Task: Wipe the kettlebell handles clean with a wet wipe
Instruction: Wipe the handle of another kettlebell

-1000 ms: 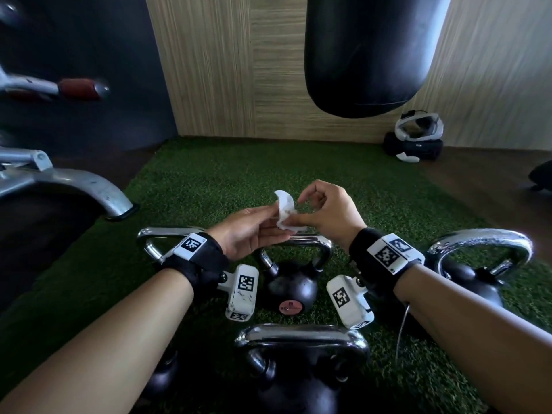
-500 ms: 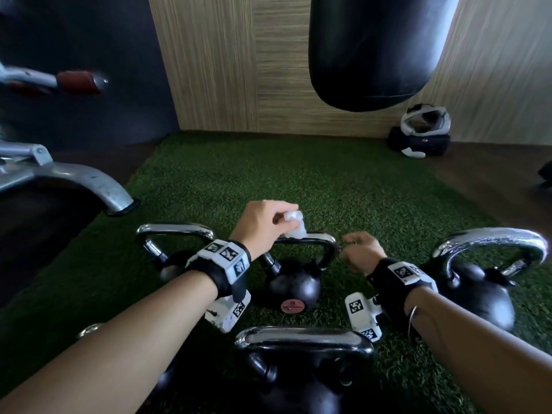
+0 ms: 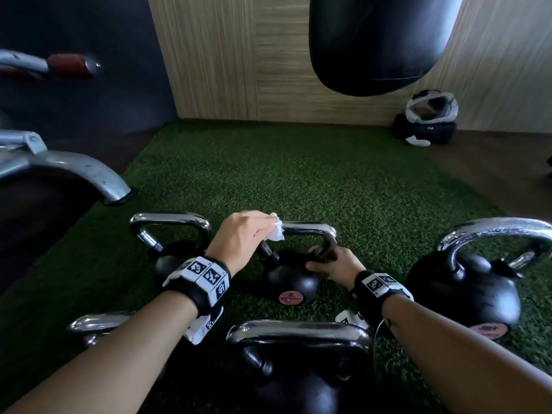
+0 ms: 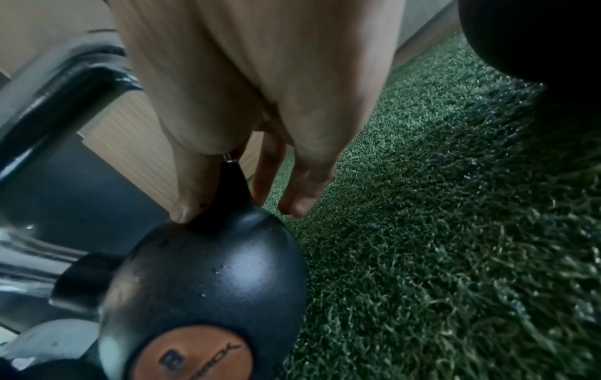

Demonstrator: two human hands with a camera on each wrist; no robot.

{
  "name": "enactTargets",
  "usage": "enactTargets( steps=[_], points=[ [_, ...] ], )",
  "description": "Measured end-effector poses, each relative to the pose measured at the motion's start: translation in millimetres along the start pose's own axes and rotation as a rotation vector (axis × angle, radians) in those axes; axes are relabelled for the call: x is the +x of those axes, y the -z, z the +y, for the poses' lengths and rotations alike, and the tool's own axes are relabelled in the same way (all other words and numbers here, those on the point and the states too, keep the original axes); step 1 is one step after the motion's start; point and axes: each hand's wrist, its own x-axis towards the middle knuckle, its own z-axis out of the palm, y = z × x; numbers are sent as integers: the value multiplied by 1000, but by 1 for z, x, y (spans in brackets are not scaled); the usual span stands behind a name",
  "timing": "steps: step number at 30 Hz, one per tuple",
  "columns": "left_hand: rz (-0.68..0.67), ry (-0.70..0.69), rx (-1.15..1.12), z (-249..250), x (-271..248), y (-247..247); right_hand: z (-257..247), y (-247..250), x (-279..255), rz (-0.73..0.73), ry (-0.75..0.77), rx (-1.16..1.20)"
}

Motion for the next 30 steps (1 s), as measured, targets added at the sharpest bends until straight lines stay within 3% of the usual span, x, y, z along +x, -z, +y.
enactTargets(
  steps=[4, 9, 11, 14, 17, 22, 26, 30],
  points=[
    [91, 225, -132, -6, -8, -2, 2, -1, -1, 20, -7, -19],
    [-59, 473, -262, -30, -7, -7, 0, -1, -4, 29, -5, -61],
    [-104, 502, -342, -38, -10, -7, 1, 0, -6, 29, -6, -74],
    [-111, 526, -360, -49, -20, -13, -1, 0, -9, 16, -4, -73],
    [-107, 697, -533, -55, -29, -28, -2, 1, -11, 17, -27, -65],
    [-21, 728, -656, -51, -34, -39, 0, 1, -10, 26, -15, -47],
    [-90, 760, -719, -43, -42, -52, -1, -1, -13, 67, 3, -73],
    [-163, 756, -610, -47, -48, -63, -5, -1, -14, 81, 24, -103]
  ],
)
